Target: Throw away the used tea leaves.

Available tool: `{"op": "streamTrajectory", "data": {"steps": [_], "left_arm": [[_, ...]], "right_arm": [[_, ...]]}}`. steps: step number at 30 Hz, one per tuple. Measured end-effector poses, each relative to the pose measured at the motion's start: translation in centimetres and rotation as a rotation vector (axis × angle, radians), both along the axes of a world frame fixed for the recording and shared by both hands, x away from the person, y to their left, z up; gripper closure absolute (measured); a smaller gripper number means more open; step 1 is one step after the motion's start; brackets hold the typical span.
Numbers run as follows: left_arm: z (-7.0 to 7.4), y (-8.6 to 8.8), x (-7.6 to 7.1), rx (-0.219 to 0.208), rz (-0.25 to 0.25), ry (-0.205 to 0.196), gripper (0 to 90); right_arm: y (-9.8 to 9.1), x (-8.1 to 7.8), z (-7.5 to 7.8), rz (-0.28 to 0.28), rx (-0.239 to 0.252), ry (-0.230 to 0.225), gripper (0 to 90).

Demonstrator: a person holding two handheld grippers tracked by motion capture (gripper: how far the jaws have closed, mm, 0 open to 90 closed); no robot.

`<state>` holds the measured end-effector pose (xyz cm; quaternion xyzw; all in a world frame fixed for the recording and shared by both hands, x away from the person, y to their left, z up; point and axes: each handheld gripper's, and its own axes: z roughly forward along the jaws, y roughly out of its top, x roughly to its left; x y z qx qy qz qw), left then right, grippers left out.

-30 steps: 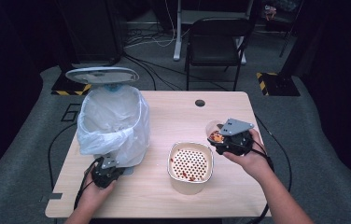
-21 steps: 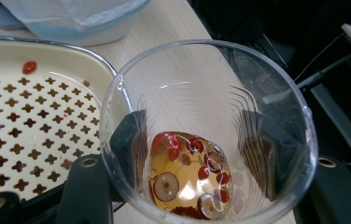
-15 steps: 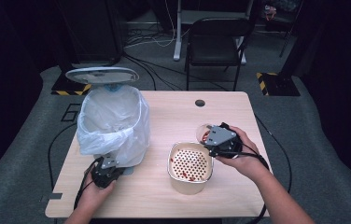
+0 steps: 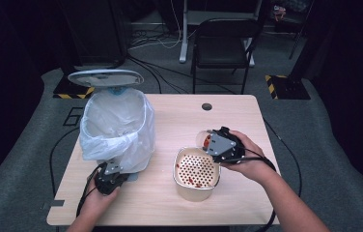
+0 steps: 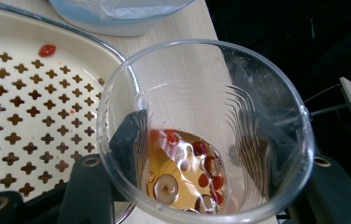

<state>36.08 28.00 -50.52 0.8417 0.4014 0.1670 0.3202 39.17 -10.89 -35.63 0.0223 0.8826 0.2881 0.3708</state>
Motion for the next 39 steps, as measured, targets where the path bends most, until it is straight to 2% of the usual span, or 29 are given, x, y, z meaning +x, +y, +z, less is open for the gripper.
{"op": "streamTrajectory", "data": {"steps": [3, 5, 7, 10, 12, 14, 16, 18, 19, 21, 22, 23, 25, 31, 35, 39], "left_arm": [[0.0, 0.0, 0.0, -0.002, -0.002, 0.003, 90.0], [0.0, -0.1, -0.1, -0.012, 0.024, 0.002, 90.0], [0.0, 0.0, 0.0, -0.001, -0.004, 0.004, 90.0], [0.0, 0.0, 0.0, 0.000, -0.005, 0.003, 90.0], [0.0, -0.1, -0.1, -0.011, 0.022, 0.001, 90.0], [0.0, 0.0, 0.0, -0.004, -0.006, 0.001, 90.0], [0.0, -0.1, -0.1, -0.010, 0.020, 0.001, 90.0], [0.0, 0.0, 0.0, -0.004, 0.001, -0.001, 90.0], [0.0, -0.1, -0.1, -0.008, 0.013, 0.001, 90.0], [0.0, -0.1, -0.1, -0.010, 0.020, 0.002, 90.0], [0.0, 0.0, 0.0, -0.002, -0.001, 0.003, 90.0], [0.0, 0.0, 0.0, -0.007, -0.002, -0.002, 90.0], [-0.1, -0.1, -0.1, -0.015, 0.019, -0.001, 90.0], [0.0, -0.1, -0.1, -0.007, 0.014, 0.002, 90.0], [0.1, 0.1, 0.1, 0.012, -0.010, -0.003, 90.0], [0.0, 0.0, 0.0, -0.004, 0.004, 0.003, 90.0]], "right_arm": [[0.3, -0.2, -0.4, 0.015, -0.024, -0.043, 44.1], [0.5, -0.3, -0.6, 0.033, -0.039, -0.065, 44.1], [0.7, -0.6, -0.8, 0.048, -0.065, -0.112, 44.2], [1.1, -1.1, -1.1, 0.060, -0.093, -0.190, 44.5], [1.3, -1.3, -1.3, 0.072, -0.103, -0.217, 45.0], [1.5, -1.5, -1.6, 0.085, -0.130, -0.254, 45.2], [1.7, -1.8, -1.8, 0.092, -0.148, -0.290, 45.2], [1.9, -2.0, -1.9, 0.102, -0.159, -0.311, 45.3], [2.0, -2.0, -1.9, 0.102, -0.165, -0.322, 45.3], [2.1, -2.2, -2.1, 0.110, -0.194, -0.355, 45.3], [2.2, -2.3, -2.2, 0.114, -0.211, -0.371, 45.4], [2.3, -2.4, -2.4, 0.120, -0.229, -0.384, 45.4], [2.5, -2.6, -2.6, 0.132, -0.259, -0.411, 45.6], [3.1, -3.4, -3.2, 0.185, -0.377, -0.521, 45.8], [3.4, -3.8, -3.5, 0.210, -0.439, -0.563, 45.9], [3.8, -4.3, -3.9, 0.236, -0.519, -0.646, 45.9]]}}
